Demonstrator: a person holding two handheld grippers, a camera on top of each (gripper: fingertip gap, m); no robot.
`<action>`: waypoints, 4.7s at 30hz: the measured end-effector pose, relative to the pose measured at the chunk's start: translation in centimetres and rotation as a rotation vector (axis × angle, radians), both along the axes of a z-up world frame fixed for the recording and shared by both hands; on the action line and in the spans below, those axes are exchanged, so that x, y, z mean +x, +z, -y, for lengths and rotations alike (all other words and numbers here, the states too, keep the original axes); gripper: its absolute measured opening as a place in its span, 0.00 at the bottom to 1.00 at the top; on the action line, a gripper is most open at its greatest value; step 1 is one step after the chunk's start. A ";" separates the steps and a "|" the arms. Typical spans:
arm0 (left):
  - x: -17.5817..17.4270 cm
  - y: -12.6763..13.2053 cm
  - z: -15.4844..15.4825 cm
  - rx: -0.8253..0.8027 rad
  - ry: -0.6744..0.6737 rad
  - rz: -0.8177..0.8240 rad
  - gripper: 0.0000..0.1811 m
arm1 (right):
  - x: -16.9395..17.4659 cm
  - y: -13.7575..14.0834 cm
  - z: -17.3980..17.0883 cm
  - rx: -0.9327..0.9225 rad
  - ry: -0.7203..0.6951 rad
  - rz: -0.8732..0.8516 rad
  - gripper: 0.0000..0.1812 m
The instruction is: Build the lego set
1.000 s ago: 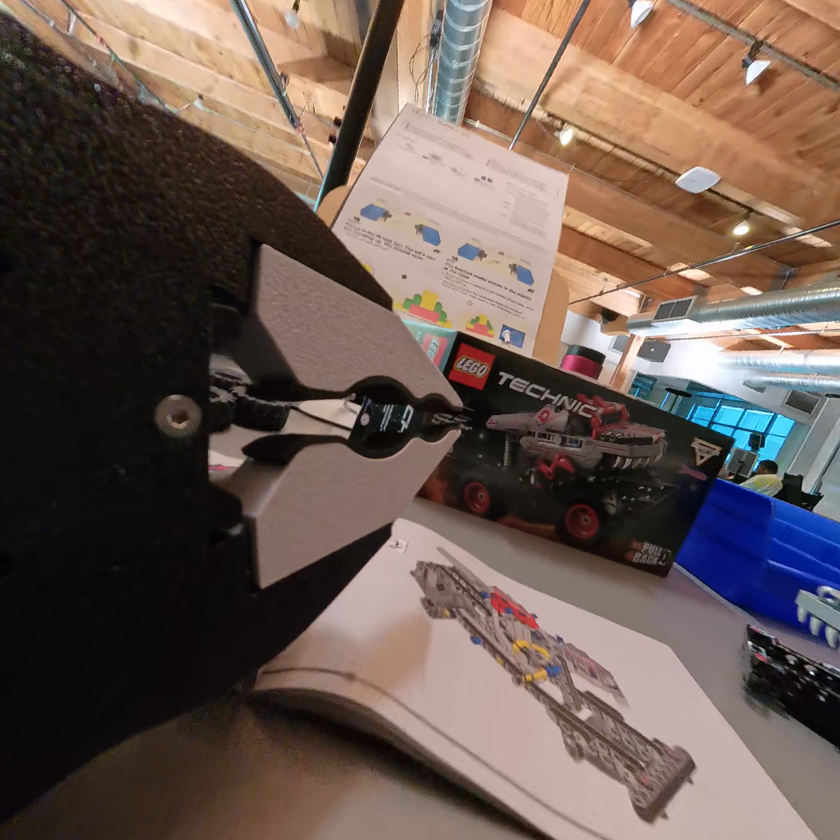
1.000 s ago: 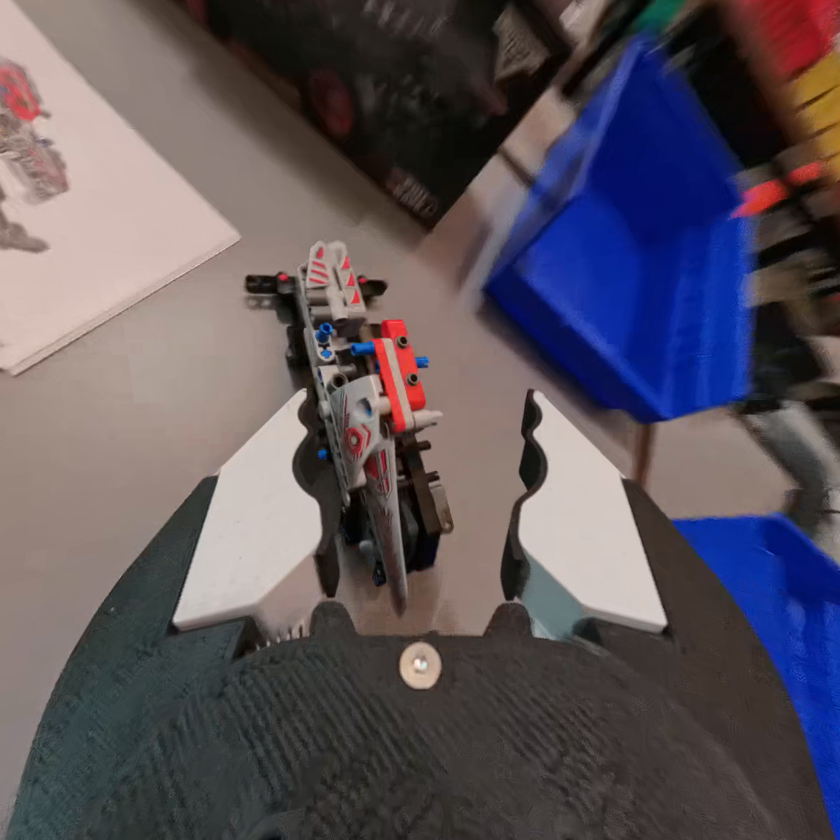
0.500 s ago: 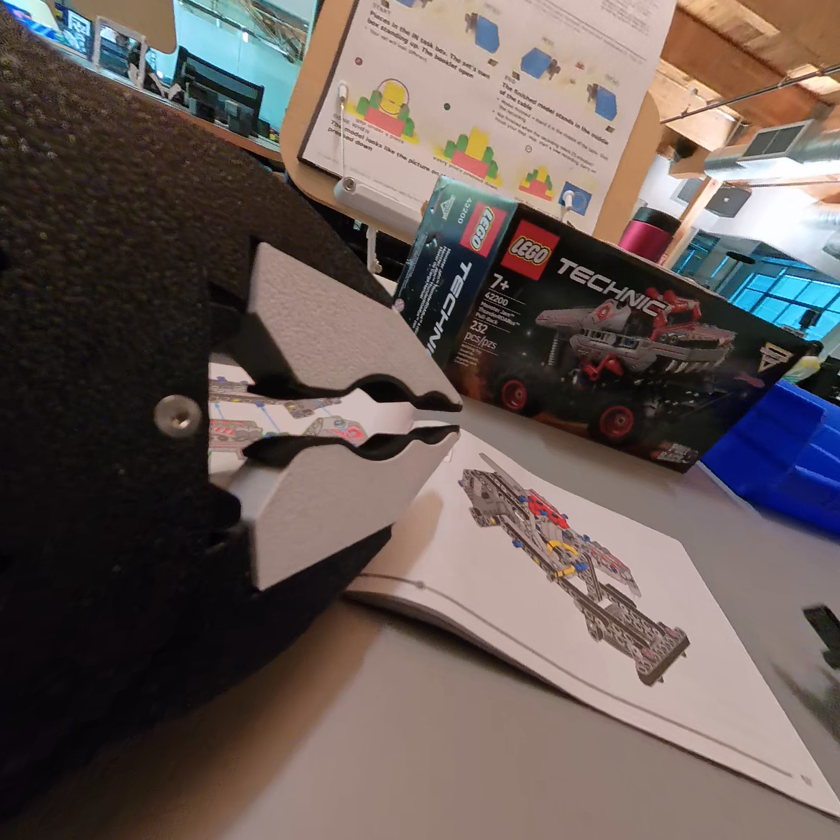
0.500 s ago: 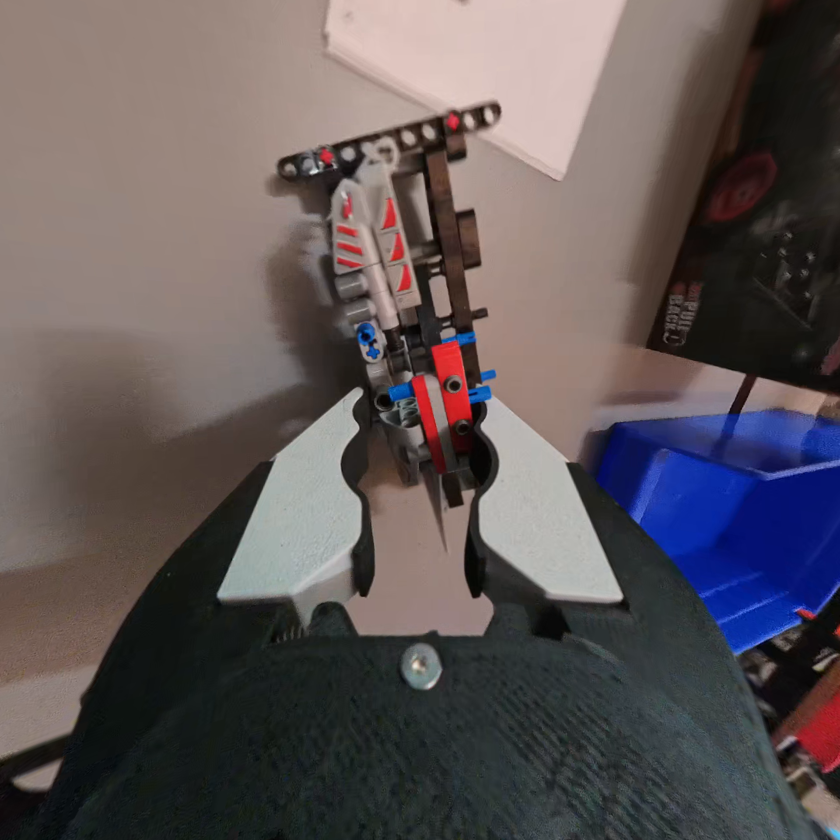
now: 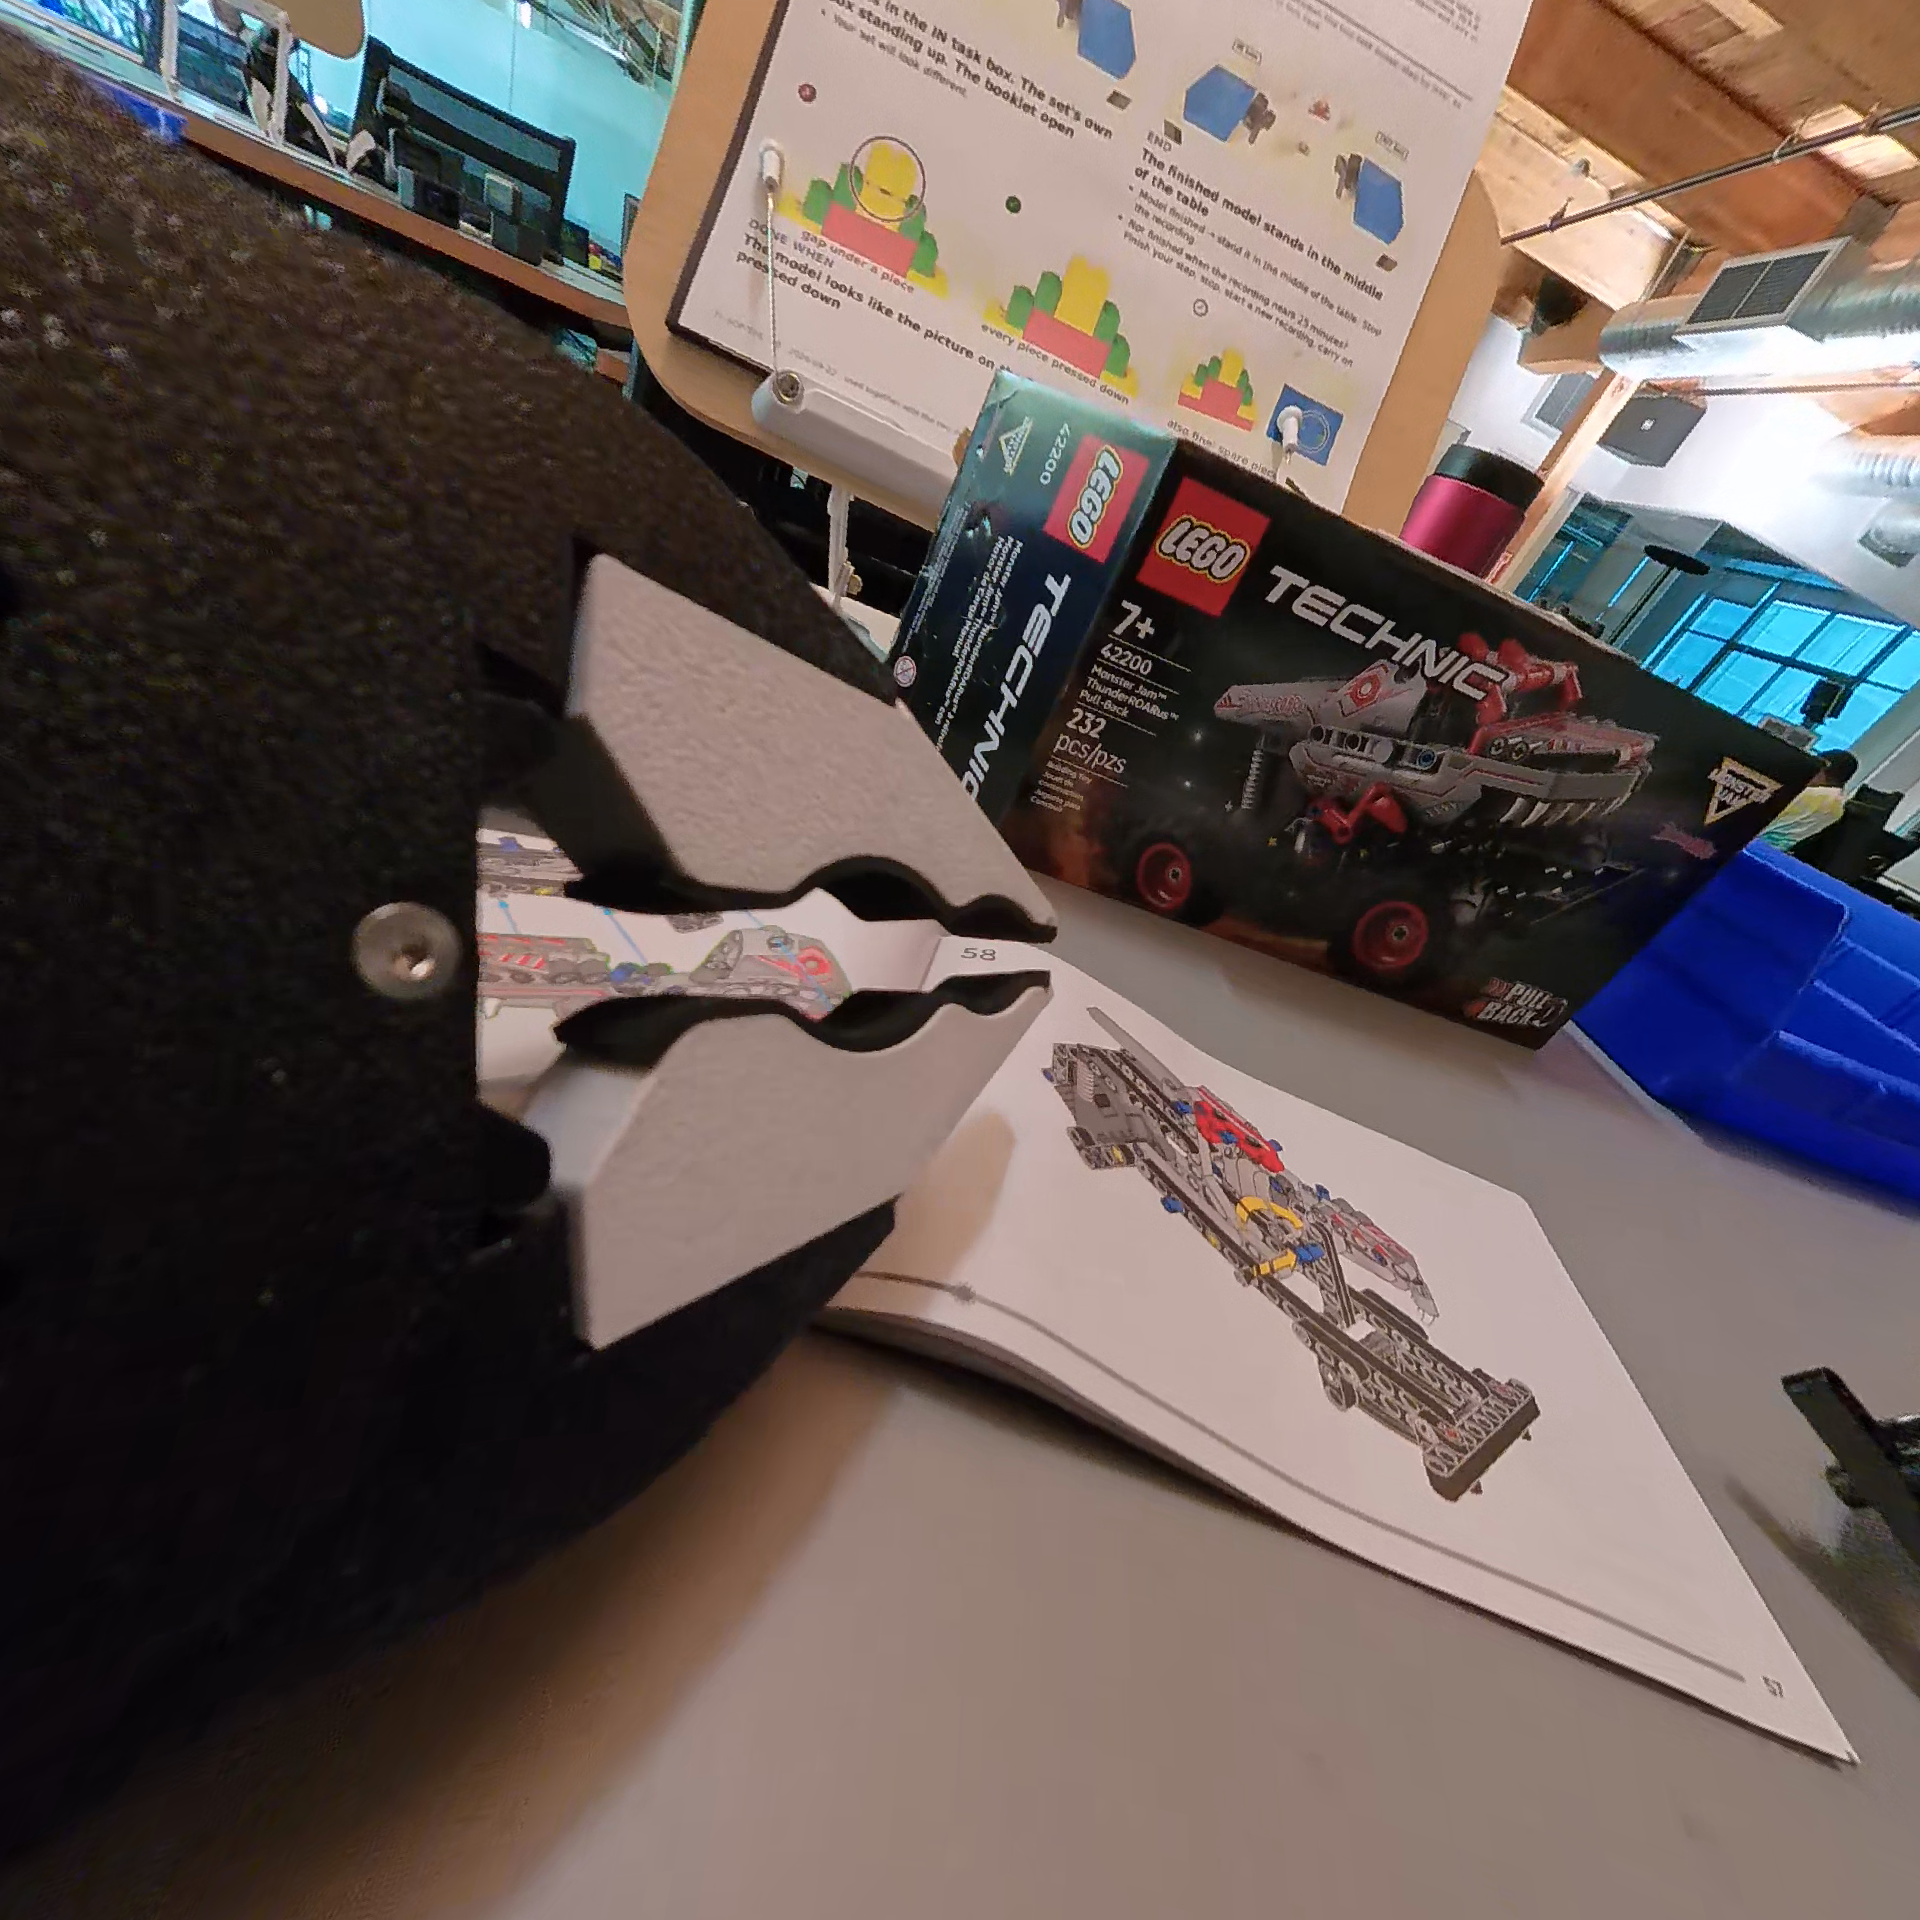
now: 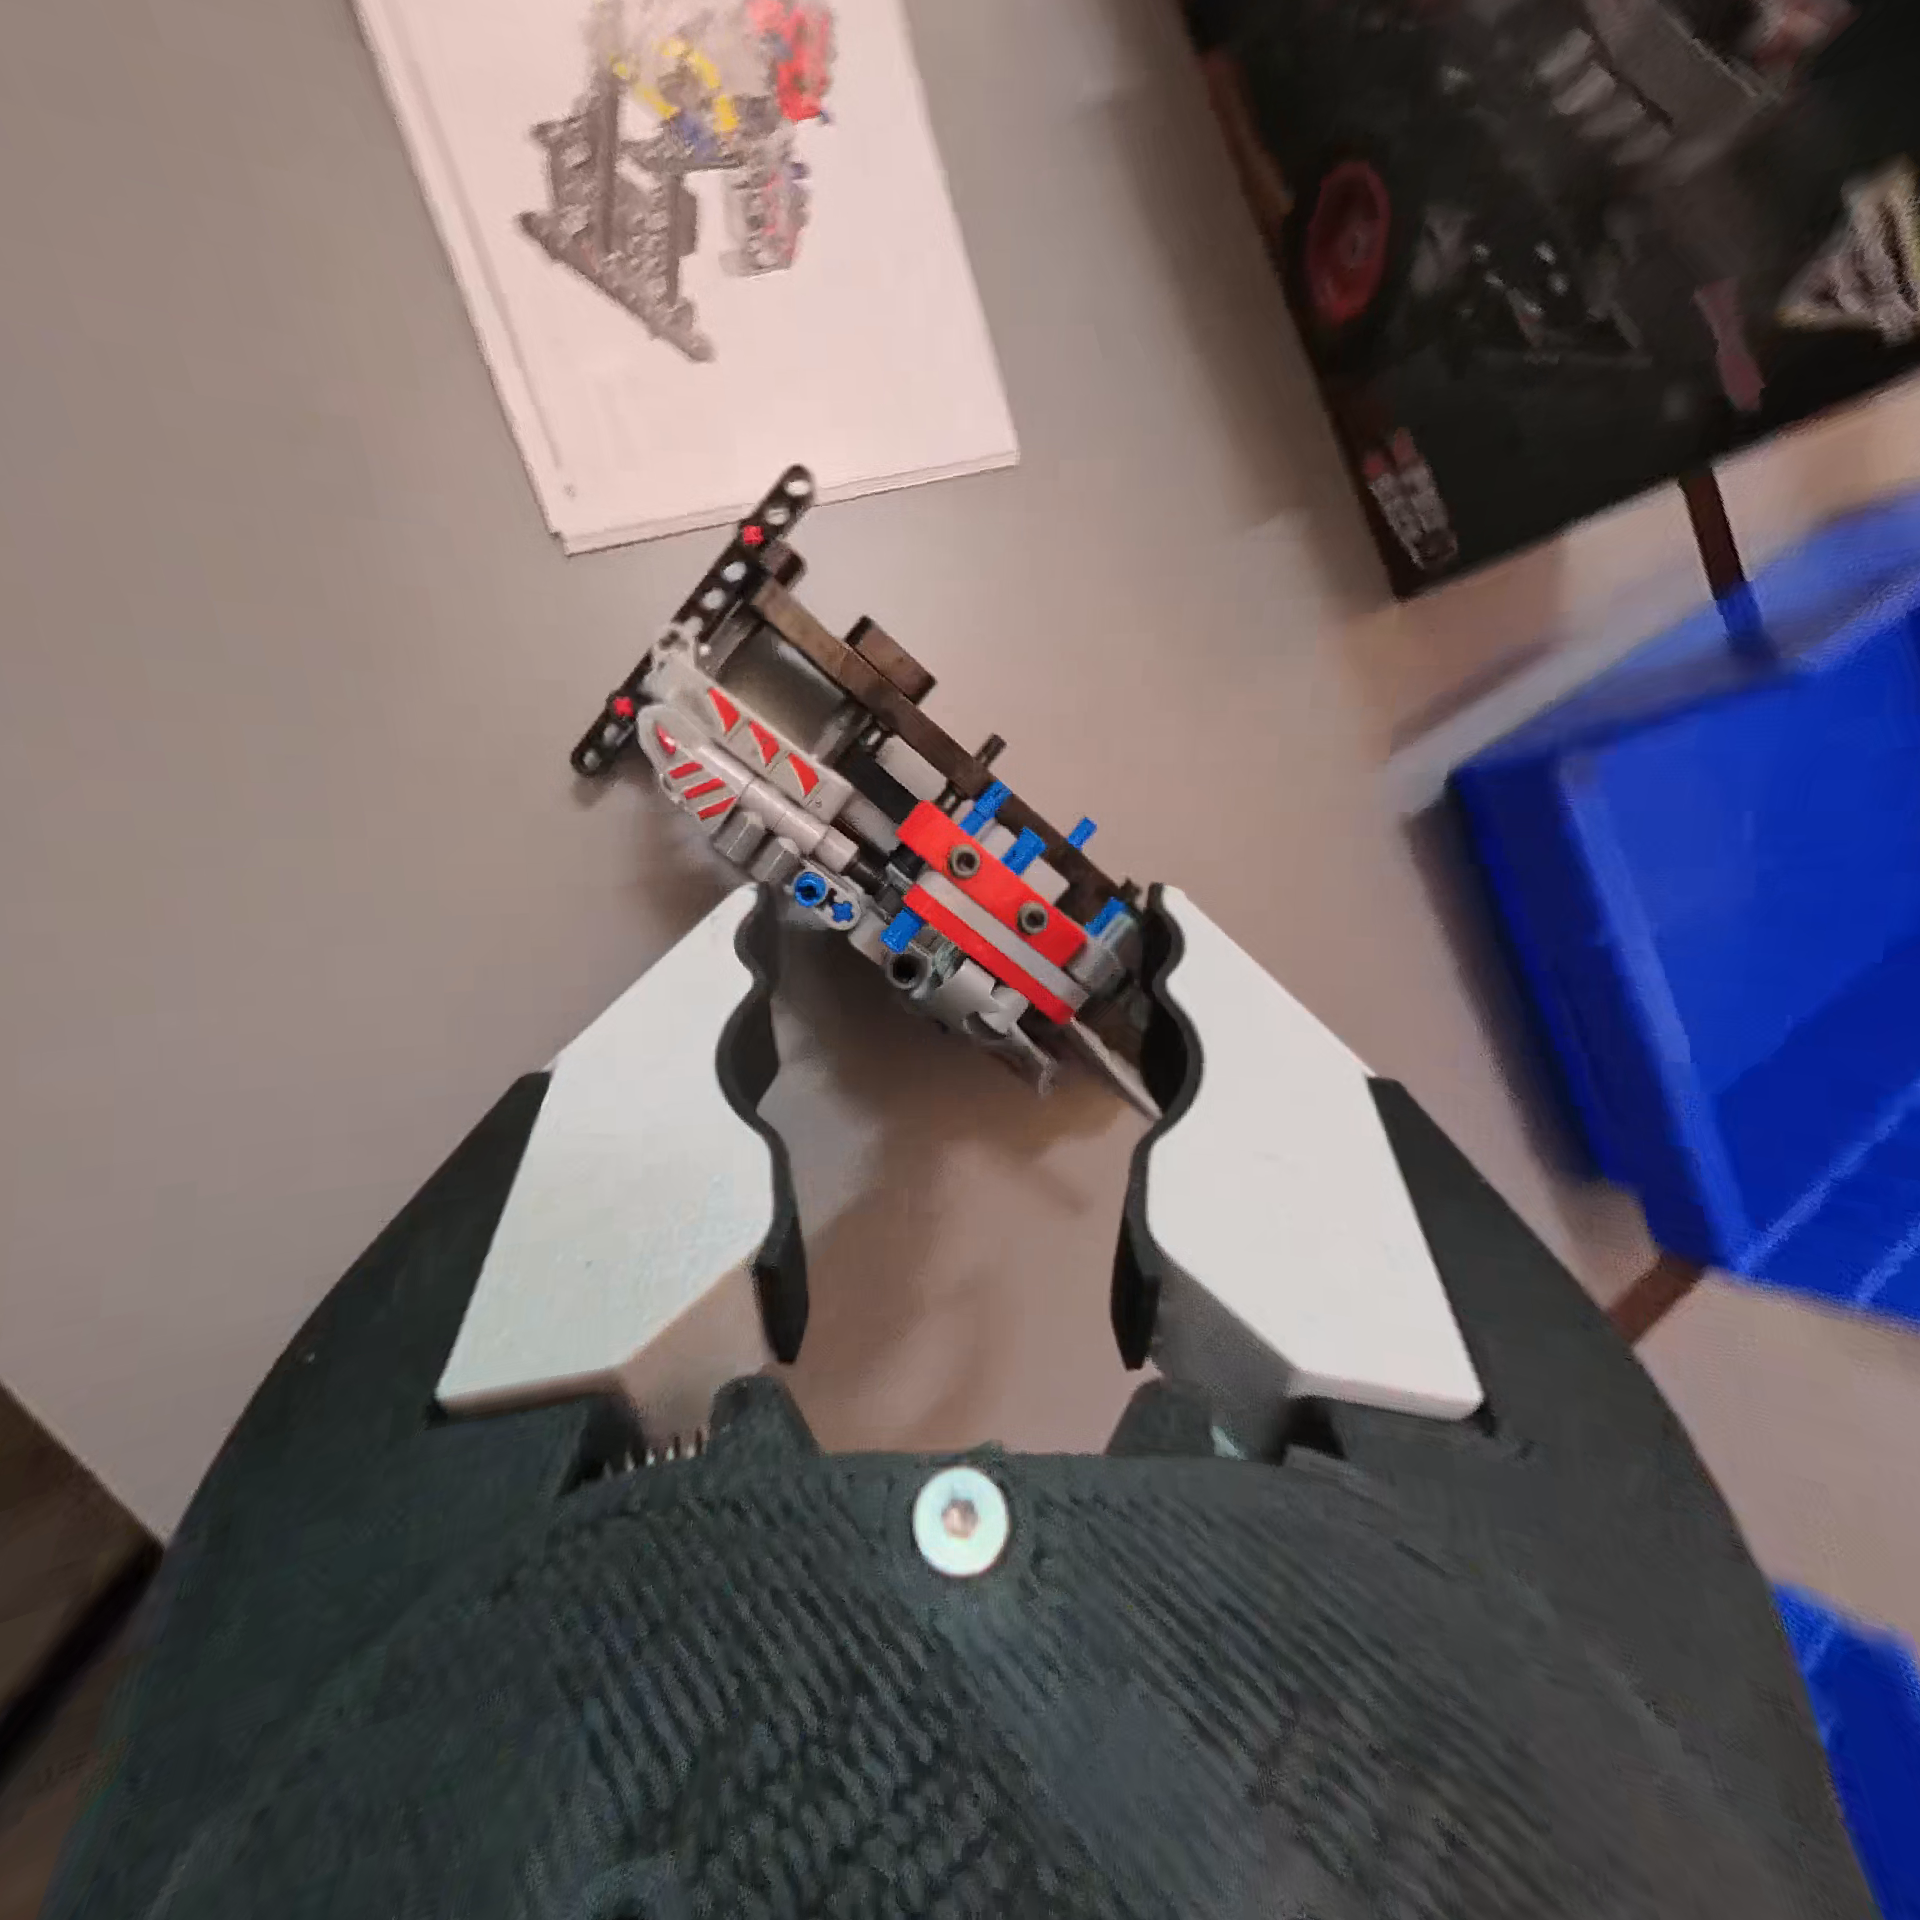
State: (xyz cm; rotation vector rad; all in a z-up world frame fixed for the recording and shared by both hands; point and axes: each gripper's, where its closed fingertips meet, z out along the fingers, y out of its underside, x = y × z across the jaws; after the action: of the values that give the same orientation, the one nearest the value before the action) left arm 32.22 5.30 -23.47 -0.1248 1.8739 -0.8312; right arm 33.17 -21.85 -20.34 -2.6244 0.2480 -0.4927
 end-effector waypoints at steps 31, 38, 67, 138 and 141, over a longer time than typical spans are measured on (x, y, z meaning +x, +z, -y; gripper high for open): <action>0.3 -0.6 -0.1 0.037 0.013 -0.010 0.02 | -1.7 -1.1 3.7 0.587 -0.788 0.190 0.41; 0.4 -0.7 -0.1 0.036 0.016 -0.009 0.02 | -1.3 -2.2 3.3 0.711 -0.884 0.173 0.38; -0.3 -0.7 0.6 0.058 -0.032 0.008 0.01 | -2.6 -4.8 9.2 0.334 -0.913 0.288 0.18; -2.1 2.0 2.5 -0.025 0.028 0.076 0.00 | -2.7 -2.1 8.2 -0.026 -0.365 1.036 0.24; -4.2 0.5 5.2 -0.005 -0.050 -0.007 0.00 | -2.7 -2.3 8.1 -0.042 -0.354 1.035 0.22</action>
State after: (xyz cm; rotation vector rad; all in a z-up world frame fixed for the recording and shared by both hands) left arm 28.04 0.07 -22.92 -0.0850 1.8884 -0.8707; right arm 30.50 -30.00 -22.67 -2.0101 0.3413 -1.8602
